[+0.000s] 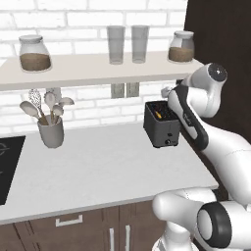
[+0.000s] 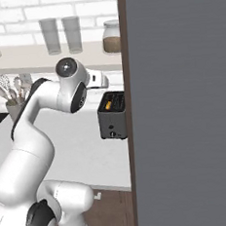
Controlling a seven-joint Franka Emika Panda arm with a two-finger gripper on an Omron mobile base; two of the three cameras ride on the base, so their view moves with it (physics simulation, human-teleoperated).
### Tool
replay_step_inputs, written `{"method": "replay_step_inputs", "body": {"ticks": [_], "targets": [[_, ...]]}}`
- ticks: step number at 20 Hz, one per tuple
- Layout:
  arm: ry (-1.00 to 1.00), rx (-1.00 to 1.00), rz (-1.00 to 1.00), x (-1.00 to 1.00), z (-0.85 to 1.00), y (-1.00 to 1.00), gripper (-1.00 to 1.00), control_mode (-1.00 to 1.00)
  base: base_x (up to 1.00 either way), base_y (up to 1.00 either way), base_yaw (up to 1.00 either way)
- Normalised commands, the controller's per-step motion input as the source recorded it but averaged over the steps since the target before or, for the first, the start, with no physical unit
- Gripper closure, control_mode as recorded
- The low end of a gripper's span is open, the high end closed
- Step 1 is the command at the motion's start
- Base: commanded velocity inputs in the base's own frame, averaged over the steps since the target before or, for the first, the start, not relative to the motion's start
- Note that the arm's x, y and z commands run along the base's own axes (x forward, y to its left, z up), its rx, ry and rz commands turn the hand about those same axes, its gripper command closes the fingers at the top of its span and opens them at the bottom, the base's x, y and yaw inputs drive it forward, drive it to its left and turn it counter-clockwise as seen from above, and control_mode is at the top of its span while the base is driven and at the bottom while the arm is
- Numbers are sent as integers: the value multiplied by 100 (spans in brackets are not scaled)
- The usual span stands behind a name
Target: Start the toaster. Once the lever pops up, take the bread to the plate on the dining counter.
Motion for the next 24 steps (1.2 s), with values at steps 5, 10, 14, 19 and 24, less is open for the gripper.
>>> {"method": "replay_step_inputs", "body": {"ticks": [5,10,14,19,24], "targets": [[0,0,0,0,48,1,-100,-100,0,0,0],[0,0,0,0,9,1,-100,-100,0,0,0],[0,0,0,0,0,0,-100,-100,0,0,0],[0,0,0,0,0,0,-100,-100,0,0,0],[0,0,0,0,0,0,-100,-100,0,0,0]]}}
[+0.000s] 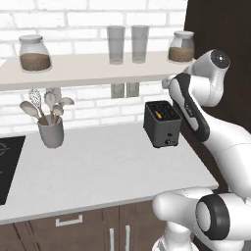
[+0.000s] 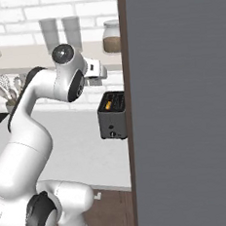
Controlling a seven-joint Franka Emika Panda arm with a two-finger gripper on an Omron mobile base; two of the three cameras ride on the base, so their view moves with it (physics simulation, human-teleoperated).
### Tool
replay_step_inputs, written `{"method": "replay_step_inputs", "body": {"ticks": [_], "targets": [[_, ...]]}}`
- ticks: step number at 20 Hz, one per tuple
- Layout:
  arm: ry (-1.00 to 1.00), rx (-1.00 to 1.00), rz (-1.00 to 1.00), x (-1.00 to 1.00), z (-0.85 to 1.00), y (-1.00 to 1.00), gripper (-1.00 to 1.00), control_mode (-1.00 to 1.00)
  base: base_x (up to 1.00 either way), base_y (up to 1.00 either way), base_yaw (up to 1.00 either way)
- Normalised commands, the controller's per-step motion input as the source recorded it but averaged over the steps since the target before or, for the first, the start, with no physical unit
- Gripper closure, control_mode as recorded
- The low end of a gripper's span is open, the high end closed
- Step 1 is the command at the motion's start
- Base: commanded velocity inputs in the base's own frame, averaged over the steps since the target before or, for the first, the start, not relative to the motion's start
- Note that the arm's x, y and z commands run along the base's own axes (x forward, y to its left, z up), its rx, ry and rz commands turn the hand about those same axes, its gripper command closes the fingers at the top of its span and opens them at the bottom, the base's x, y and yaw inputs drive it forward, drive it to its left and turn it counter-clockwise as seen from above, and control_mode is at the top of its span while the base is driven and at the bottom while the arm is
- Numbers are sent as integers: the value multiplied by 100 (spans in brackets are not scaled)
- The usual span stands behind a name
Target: Start the toaster. Once the lever pops up, take the bread to the plate on the dining counter.
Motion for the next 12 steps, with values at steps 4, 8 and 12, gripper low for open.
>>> {"method": "replay_step_inputs", "body": {"ticks": [4,8,12], "targets": [[0,0,0,0,0,0,-100,-100,0,0,0],[0,0,0,0,0,0,-100,-100,0,0,0],[0,0,0,0,0,0,-100,-100,0,0,0]]}}
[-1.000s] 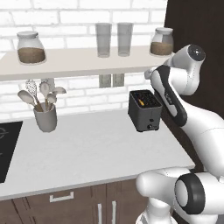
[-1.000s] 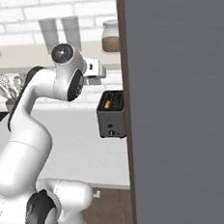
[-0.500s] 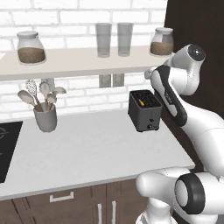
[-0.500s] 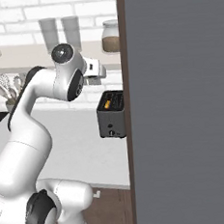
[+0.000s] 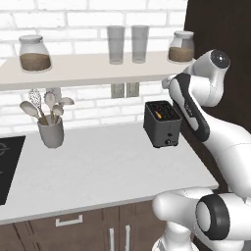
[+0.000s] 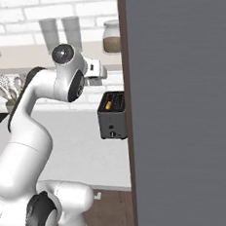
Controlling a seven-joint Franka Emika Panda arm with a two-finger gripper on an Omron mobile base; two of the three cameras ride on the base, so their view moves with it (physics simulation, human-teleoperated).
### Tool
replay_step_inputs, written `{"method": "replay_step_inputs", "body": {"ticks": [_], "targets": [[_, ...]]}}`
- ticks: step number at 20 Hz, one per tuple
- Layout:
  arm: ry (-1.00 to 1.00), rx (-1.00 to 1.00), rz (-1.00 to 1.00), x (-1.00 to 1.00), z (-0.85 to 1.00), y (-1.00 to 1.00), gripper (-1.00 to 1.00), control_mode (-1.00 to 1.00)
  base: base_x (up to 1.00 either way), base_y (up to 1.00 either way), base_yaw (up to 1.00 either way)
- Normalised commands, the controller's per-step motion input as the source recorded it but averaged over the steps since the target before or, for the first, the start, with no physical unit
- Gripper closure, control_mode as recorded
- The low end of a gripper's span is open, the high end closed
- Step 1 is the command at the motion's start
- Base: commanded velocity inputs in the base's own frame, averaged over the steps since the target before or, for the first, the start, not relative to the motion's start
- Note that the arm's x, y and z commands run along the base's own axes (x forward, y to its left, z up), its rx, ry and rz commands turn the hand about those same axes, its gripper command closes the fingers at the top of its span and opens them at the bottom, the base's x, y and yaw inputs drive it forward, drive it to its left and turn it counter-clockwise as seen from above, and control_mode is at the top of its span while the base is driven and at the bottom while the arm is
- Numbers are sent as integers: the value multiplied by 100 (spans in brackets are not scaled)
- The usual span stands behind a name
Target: Start the toaster. Once the lever pops up, take the bread to the plate on the dining counter.
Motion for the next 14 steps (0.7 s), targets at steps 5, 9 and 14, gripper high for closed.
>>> {"method": "replay_step_inputs", "body": {"ticks": [5,9,14], "targets": [[0,0,0,0,0,0,-100,-100,0,0,0],[0,0,0,0,0,0,-100,-100,0,0,0],[0,0,0,0,0,0,-100,-100,0,0,0]]}}
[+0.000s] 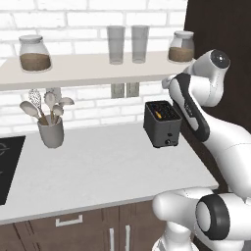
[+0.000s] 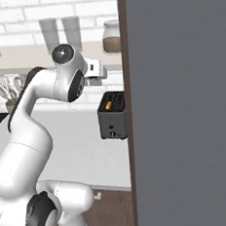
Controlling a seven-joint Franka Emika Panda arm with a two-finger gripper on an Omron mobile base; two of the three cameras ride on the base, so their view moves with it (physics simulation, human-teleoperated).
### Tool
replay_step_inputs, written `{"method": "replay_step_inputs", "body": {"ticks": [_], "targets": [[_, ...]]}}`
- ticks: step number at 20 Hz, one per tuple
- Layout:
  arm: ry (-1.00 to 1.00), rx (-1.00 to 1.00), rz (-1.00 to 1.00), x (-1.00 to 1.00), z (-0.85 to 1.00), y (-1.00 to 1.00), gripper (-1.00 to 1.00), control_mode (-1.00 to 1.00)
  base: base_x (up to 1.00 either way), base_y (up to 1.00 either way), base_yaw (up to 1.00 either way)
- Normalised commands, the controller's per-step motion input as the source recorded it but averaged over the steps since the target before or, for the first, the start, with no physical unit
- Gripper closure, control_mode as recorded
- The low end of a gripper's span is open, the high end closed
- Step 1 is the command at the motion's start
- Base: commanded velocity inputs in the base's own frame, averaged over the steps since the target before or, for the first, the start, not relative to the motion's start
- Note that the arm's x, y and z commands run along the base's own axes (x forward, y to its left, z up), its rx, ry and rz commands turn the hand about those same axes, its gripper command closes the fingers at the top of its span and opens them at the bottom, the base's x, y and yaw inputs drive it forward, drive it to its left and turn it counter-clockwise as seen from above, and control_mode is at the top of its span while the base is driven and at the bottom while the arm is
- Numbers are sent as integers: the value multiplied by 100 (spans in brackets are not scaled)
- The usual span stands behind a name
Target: Start the toaster. Once the lever pops up, take the bread to the plate on the dining counter.
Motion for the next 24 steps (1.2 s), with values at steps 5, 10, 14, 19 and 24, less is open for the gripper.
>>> {"method": "replay_step_inputs", "body": {"ticks": [5,10,14,19,24], "targets": [[0,0,0,0,0,0,-100,-100,0,0,0],[0,0,0,0,0,0,-100,-100,0,0,0],[0,0,0,0,0,0,-100,-100,0,0,0],[0,0,0,0,0,0,-100,-100,0,0,0],[0,0,0,0,0,0,-100,-100,0,0,0]]}}
